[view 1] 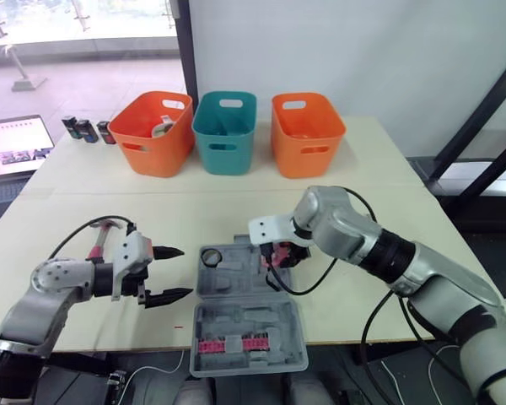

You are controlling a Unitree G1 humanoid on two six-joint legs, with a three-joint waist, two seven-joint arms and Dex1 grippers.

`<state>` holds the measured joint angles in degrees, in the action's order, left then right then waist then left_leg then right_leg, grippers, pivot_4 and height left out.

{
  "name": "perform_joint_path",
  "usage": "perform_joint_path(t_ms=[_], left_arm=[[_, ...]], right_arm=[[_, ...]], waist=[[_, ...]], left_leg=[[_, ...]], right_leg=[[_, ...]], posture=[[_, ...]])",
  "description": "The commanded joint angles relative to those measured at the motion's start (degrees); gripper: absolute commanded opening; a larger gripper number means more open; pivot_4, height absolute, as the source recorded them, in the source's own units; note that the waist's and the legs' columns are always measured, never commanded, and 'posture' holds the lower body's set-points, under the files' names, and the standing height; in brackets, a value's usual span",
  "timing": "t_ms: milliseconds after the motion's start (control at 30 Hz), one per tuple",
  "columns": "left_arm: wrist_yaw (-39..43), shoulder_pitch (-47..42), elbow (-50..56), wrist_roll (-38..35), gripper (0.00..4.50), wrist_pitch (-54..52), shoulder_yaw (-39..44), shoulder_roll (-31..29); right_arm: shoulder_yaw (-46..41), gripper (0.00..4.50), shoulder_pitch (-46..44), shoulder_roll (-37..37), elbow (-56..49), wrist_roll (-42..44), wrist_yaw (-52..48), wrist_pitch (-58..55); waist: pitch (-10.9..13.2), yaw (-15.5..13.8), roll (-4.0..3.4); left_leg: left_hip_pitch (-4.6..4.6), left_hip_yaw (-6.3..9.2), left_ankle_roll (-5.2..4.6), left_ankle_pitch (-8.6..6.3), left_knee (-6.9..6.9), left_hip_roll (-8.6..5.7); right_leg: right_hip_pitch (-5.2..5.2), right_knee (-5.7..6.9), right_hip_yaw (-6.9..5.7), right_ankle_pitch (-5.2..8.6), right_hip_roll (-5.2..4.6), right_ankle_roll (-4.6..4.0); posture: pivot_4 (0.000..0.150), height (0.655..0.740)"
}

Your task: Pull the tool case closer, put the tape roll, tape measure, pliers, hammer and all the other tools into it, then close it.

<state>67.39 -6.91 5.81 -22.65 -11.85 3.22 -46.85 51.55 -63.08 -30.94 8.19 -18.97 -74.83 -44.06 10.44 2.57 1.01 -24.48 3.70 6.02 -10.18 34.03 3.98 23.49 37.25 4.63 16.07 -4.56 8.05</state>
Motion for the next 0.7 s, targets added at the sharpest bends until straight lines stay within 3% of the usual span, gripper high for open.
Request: perform_joint_path(t_ms=[33, 700], left_arm=[[-0.43, 0.33, 2.32, 0.02, 4.50, 0.67, 0.33, 0.22], [-1.34, 1.93, 4.10, -0.63, 4.50, 0.14, 0.79, 0.61]], right_arm=[[0.49, 2.83, -1.06, 1.60, 1.83, -1.96, -0.52, 2.10], [-0.53, 2.83, 0.46, 9.07, 13.94, -6.85, 0.14, 7.47]], waist=[[0.00, 0.01, 0.00], [0.00, 0.06, 0.00]], left_leg=[[0.00, 0.00, 0.00, 0.00, -0.01, 0.00], [0.01, 0.00, 0.00, 0.00, -0.01, 0.00]], right_leg=[[0.00, 0.00, 0.00, 0.00, 0.00, 0.00], [-0.01, 0.00, -0.01, 0.00, 0.00, 0.01]], posture=[[0.150, 0.7400], [0.150, 0.7400]])
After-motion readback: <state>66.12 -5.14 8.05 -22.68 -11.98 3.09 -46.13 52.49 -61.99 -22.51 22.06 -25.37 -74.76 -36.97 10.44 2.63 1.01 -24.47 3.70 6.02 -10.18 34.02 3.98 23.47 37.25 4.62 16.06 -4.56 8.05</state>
